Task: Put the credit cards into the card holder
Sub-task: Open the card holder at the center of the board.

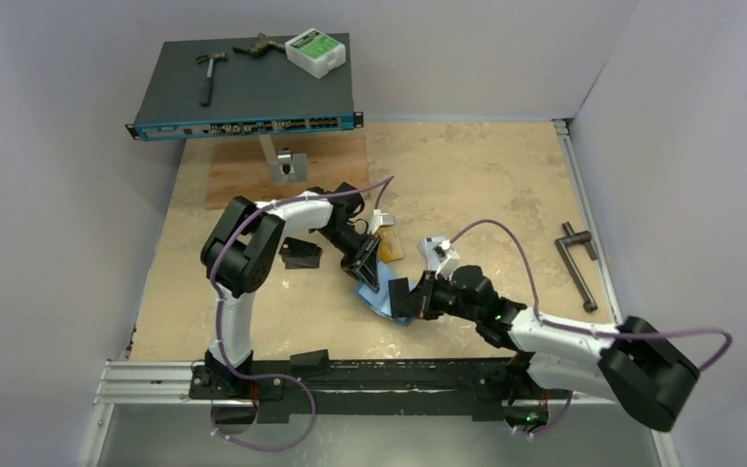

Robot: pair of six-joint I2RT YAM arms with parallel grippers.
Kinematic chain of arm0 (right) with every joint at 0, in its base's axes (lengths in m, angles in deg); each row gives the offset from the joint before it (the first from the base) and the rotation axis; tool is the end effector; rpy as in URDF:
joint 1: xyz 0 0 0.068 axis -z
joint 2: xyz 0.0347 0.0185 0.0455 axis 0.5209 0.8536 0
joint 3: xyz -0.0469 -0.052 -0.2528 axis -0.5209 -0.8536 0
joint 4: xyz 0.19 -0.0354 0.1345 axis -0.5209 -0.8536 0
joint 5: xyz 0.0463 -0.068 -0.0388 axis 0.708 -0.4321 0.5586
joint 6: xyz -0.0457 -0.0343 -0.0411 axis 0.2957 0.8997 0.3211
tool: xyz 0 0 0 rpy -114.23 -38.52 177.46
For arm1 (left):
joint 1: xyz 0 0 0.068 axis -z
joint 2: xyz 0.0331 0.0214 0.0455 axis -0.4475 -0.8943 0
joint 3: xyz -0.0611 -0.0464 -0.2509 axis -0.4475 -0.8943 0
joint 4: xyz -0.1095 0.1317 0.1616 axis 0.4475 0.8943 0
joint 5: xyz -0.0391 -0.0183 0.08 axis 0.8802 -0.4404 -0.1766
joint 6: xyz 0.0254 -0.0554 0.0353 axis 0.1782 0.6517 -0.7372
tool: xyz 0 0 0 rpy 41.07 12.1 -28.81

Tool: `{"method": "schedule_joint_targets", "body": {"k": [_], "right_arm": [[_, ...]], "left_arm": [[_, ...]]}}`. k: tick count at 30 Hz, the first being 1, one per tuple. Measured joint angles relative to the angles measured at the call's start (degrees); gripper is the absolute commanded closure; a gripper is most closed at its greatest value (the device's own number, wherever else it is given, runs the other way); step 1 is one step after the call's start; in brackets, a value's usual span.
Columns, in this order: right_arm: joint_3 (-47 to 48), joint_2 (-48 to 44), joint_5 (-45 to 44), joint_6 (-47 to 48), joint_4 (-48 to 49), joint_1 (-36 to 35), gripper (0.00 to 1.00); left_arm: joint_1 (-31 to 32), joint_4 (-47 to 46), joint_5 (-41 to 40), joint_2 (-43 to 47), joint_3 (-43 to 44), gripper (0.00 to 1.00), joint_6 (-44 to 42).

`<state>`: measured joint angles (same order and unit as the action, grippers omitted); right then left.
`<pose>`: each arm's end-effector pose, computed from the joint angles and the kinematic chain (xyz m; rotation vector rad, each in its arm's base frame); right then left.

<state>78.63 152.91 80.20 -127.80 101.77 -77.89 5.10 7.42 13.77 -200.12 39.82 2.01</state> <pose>0.1347 0.1605 0.1448 -0.0746 2.3135 1.2024 0.2680 -0.2210 0.1314 -0.6196 -2.4977 1.2939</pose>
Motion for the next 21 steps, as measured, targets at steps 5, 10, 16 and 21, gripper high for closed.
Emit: {"method": "schedule_joint_targets", "body": {"k": [5,10,16,21], "right_arm": [[-1.1,-16.5,-5.5,1.0,1.2,0.0,1.00],[-1.1,-26.2,-11.4,1.8,1.8,0.0,1.00],[2.3,-24.7,-14.3,2.1,3.1,0.0,1.00],[5.7,-23.5,-14.6,2.8,5.2,0.0,1.00]], "left_arm": [[-1.4,-0.7,3.2,6.2,-0.2,1.00,1.6],[-3.6,-2.1,4.9,16.8,0.9,1.00,4.2],[-4.7,-4.2,7.6,24.9,3.9,1.00,7.7],[-4.7,-4.5,9.3,27.7,4.8,1.00,9.1]]}}
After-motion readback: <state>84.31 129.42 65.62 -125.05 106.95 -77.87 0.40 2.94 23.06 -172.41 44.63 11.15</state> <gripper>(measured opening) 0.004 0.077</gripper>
